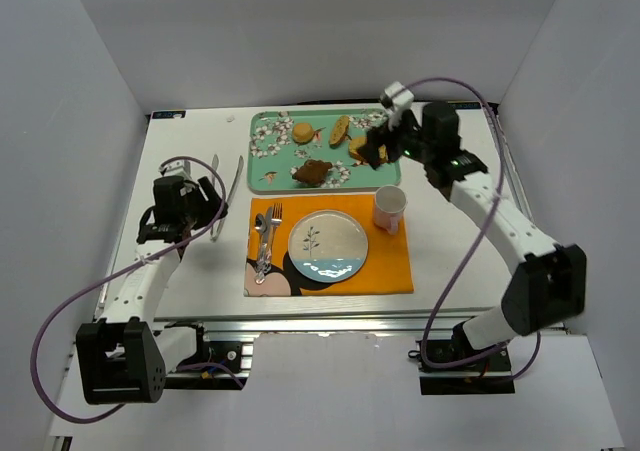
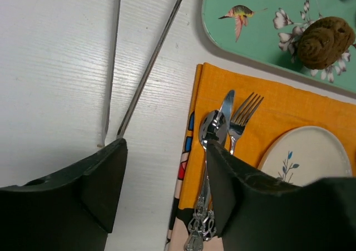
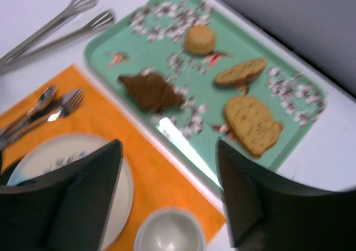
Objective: Place the bread
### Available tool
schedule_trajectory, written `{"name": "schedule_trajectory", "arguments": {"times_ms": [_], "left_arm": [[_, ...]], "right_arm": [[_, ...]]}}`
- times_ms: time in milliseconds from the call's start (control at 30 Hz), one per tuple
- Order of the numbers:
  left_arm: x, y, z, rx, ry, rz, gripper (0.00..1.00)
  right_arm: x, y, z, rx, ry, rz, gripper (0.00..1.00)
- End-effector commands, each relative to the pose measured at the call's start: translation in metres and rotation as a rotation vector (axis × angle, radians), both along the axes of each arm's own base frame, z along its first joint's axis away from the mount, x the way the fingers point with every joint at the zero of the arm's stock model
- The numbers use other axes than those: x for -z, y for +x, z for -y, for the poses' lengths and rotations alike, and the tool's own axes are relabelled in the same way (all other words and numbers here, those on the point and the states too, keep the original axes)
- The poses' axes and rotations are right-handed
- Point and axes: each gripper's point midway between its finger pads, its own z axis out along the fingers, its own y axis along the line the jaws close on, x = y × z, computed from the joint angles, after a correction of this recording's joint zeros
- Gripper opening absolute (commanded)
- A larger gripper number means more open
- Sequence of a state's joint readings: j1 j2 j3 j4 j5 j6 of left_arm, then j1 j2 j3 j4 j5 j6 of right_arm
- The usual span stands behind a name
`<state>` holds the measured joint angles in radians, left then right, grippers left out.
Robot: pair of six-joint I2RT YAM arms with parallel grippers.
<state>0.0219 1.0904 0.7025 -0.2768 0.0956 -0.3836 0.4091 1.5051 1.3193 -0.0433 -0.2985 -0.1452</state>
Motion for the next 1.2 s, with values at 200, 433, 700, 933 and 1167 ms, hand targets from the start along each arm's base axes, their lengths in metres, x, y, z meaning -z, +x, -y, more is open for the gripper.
{"name": "schedule_trajectory", "arguments": {"times_ms": [200,433,700,933,1167], "left_arm": [[0.014,0.021,0.001,0.114,0.095,-0.075,0.06],[0.047,0.042,-0.013,0.172,0.207,-0.212,0.82],[0.072,0.083,-0.02,0.247,0.291,-0.261,0.83],[0.101,0.093,-0.018,0.341,0.315,-0.303,0.79],[0.127,0.076,-0.009,0.389,0.275,-0.341,0.62]], "right_arm": [[0.052,-0.108,0.021,-0.529,-0.063,0.064,0.04],[0.062,-0.115,0.034,-0.478,-0.06,-0.003,0.74],[0.061,-0.106,0.05,-0.432,-0.026,-0.036,0.74],[0.056,-0.098,0.056,-0.411,-0.015,-0.037,0.74],[0.054,-0.089,0.068,-0.375,-0.012,-0.038,0.74]]}}
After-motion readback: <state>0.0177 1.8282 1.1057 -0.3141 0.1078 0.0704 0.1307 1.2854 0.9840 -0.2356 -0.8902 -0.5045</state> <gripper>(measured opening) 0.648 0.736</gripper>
